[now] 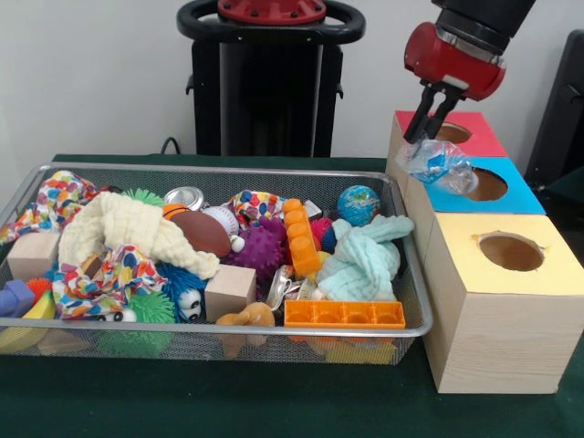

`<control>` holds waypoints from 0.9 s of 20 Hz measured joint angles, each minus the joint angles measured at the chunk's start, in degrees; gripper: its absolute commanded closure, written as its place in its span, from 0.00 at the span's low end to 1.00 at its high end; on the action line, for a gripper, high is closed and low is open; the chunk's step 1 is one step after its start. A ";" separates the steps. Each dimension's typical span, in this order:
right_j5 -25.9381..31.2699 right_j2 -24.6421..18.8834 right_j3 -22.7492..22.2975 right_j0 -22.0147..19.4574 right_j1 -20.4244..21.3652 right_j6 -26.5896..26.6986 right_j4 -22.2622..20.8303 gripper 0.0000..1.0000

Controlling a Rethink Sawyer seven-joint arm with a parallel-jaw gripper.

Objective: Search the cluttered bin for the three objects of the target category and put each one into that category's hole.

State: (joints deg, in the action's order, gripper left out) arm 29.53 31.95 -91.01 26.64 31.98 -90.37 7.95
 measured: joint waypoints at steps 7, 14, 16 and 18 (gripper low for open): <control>0.00 -1.54 0.00 -0.53 0.04 0.00 1.77 1.00; 0.06 -2.45 0.00 -0.78 0.05 0.00 2.00 1.00; 0.27 -2.55 0.00 -0.78 0.03 0.00 2.00 1.00; 0.73 -2.58 0.00 -0.78 0.01 0.00 2.00 1.00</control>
State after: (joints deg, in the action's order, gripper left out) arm 30.27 29.37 -91.01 25.85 31.98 -90.37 9.95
